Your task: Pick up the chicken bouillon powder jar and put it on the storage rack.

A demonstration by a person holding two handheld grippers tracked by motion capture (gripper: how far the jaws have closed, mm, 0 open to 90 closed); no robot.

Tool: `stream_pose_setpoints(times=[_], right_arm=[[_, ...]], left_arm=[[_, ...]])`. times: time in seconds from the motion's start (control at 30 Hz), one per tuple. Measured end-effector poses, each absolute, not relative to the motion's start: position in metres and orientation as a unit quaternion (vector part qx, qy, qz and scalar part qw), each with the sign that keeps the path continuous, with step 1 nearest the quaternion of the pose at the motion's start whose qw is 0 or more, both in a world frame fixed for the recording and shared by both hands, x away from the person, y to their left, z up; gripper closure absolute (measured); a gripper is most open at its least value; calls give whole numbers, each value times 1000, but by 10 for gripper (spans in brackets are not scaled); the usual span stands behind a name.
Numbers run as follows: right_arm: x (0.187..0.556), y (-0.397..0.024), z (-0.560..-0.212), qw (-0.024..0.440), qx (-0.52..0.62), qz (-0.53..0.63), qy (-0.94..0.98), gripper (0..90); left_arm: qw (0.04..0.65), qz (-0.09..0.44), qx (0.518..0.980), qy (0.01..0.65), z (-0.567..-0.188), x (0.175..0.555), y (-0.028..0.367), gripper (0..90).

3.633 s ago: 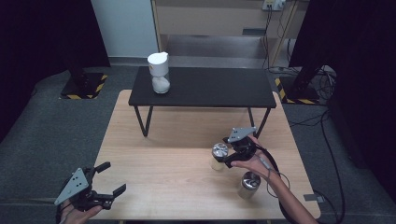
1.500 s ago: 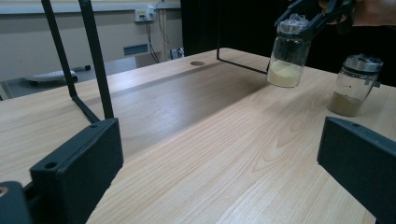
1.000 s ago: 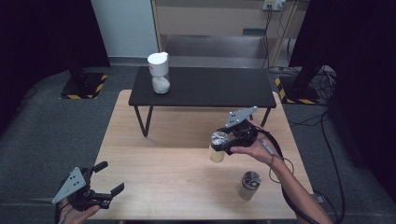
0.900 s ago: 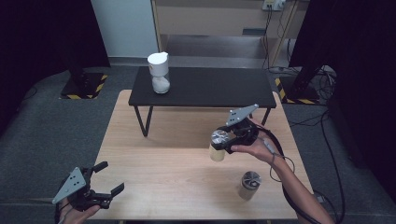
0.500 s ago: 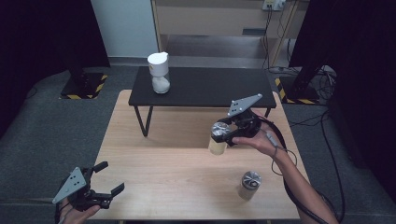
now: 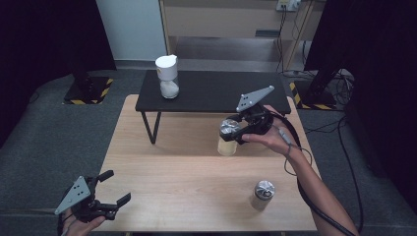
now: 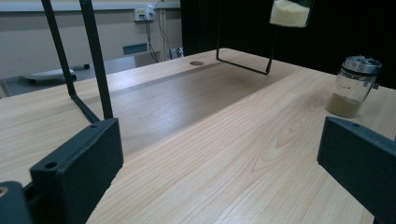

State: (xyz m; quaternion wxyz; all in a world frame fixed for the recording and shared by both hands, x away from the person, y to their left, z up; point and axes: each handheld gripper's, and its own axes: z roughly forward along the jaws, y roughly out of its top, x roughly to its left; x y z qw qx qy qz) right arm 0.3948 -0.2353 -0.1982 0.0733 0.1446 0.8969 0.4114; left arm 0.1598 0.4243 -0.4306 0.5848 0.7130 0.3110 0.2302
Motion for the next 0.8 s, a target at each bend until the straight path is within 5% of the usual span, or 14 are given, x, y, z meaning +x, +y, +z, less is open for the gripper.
stream_pose_setpoints(times=[0.8], right_arm=[[424, -219, -156, 86, 166, 407, 894, 354]], left_arm=[[587, 225, 712, 311, -432, 161, 425, 0]])
